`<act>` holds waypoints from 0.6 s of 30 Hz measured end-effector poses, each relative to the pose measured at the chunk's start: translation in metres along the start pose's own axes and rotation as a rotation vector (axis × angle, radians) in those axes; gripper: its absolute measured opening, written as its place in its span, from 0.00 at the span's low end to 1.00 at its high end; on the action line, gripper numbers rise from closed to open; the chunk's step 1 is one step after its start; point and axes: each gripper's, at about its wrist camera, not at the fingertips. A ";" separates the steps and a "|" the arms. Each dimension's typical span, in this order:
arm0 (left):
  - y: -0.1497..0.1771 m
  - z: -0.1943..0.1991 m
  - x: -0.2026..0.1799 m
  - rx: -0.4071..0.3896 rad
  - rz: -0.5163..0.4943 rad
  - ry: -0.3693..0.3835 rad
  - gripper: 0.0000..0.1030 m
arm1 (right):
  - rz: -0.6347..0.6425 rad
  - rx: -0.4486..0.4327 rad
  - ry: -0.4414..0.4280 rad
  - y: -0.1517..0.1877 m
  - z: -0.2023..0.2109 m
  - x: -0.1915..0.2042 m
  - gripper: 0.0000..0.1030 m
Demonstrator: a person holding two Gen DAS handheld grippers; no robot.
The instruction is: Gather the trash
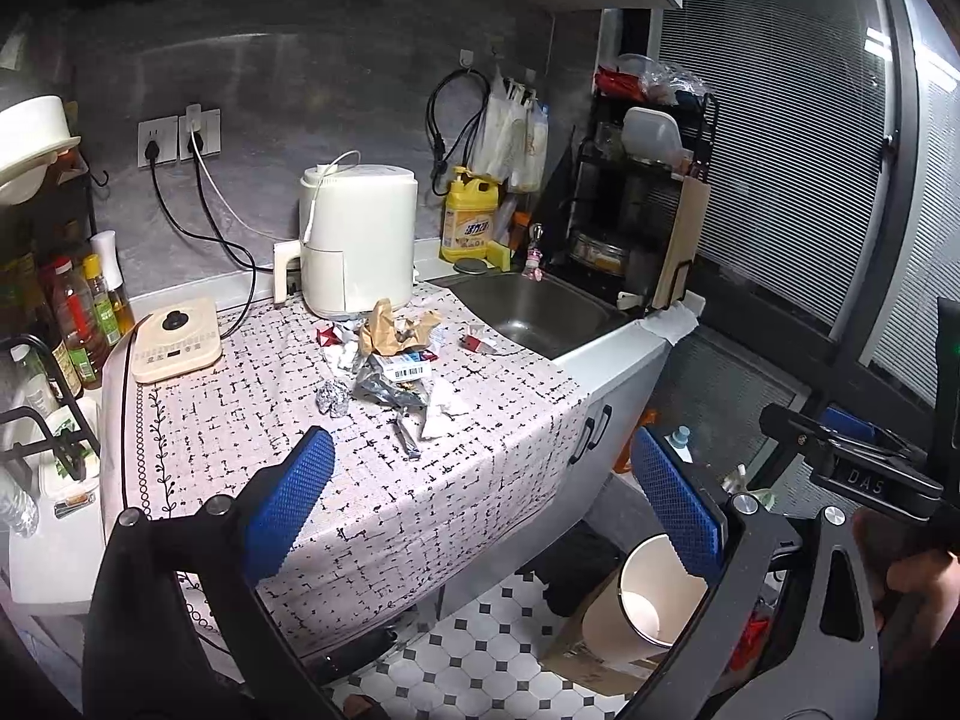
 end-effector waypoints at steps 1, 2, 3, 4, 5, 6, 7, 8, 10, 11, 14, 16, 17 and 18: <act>0.000 0.000 0.000 0.000 0.002 -0.001 0.96 | -0.001 0.000 0.000 0.000 0.000 0.000 0.93; 0.001 0.000 -0.001 0.000 0.001 -0.002 0.96 | -0.001 -0.001 0.000 -0.001 0.000 -0.001 0.93; 0.001 0.000 -0.001 -0.002 -0.001 -0.004 0.96 | -0.001 0.000 0.001 -0.001 0.000 -0.002 0.93; 0.001 0.000 -0.003 -0.003 -0.002 -0.005 0.96 | -0.002 0.001 0.001 -0.001 0.000 -0.002 0.93; 0.001 0.000 -0.003 -0.005 -0.003 -0.005 0.96 | -0.003 0.005 -0.002 0.000 0.000 -0.003 0.93; 0.000 0.000 -0.003 -0.006 -0.004 -0.006 0.96 | -0.003 0.008 0.000 -0.001 0.000 -0.004 0.93; 0.000 0.000 -0.003 -0.008 -0.003 -0.007 0.96 | -0.004 0.012 0.004 -0.001 -0.001 -0.004 0.93; -0.001 0.001 -0.003 -0.008 0.000 -0.007 0.96 | -0.010 0.017 -0.002 -0.001 -0.001 -0.006 0.93; -0.002 0.002 -0.004 -0.010 0.003 -0.004 0.96 | -0.013 0.019 -0.008 -0.004 -0.003 -0.007 0.93; -0.002 0.002 -0.004 -0.011 0.002 -0.004 0.96 | -0.010 0.017 -0.005 -0.005 -0.003 -0.007 0.93; -0.001 0.002 -0.005 -0.008 0.003 -0.003 0.96 | -0.007 0.014 -0.006 -0.006 -0.003 -0.008 0.93; -0.002 0.001 -0.006 -0.006 0.004 -0.004 0.96 | -0.001 0.016 -0.008 -0.005 -0.003 -0.007 0.93; -0.002 0.001 -0.005 -0.006 0.006 -0.002 0.96 | 0.003 0.018 -0.010 -0.006 -0.003 -0.006 0.93; -0.002 0.001 -0.005 -0.004 0.010 -0.001 0.96 | 0.005 0.018 -0.012 -0.006 -0.003 -0.006 0.93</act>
Point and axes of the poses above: each gripper's, at about its wrist camera, not at the fingertips, and z roughly against the way its jaws point, x to its left, y to its underside, and after that the axes turned 8 degrees about z, right-handed
